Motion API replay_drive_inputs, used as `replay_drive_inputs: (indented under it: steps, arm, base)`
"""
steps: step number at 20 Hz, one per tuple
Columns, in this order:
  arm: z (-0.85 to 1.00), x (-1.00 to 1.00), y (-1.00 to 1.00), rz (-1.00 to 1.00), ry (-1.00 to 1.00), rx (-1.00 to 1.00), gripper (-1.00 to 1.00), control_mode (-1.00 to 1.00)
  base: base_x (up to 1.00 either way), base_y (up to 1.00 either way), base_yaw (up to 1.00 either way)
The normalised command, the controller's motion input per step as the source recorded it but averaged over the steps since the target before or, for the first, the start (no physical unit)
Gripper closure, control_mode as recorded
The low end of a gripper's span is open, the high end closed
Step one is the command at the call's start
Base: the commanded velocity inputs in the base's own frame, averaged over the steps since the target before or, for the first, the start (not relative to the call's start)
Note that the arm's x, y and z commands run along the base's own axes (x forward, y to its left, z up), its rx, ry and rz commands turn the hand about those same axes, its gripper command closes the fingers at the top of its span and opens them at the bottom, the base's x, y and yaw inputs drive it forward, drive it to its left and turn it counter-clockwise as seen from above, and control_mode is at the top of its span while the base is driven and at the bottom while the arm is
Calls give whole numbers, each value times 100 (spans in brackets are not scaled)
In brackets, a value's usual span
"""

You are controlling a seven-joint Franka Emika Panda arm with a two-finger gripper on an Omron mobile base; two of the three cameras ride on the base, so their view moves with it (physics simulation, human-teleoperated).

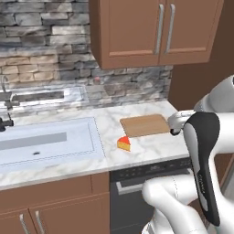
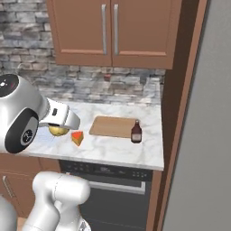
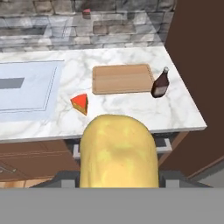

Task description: Retrieve the reheated potato from the microwave, then place the potato, cheese, and condiment on the cutting board.

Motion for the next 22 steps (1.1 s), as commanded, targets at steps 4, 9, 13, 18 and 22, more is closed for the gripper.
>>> replay_drive_inputs:
  steps: [4,9,13,18,22]
  arm:
    - [0,0,0,0,0,0,100,100]
    - [0,0,0,0,0,0,100,100]
    - [0,0,0,0,0,0,100,100]
    - [0,0,0,0,0,0,100,100]
    - [0,0,0,0,0,0,100,100]
  base:
    - [42,8,0]
    - [44,5,0]
    - [46,3,0]
    - [45,3,0]
    - [36,4,0]
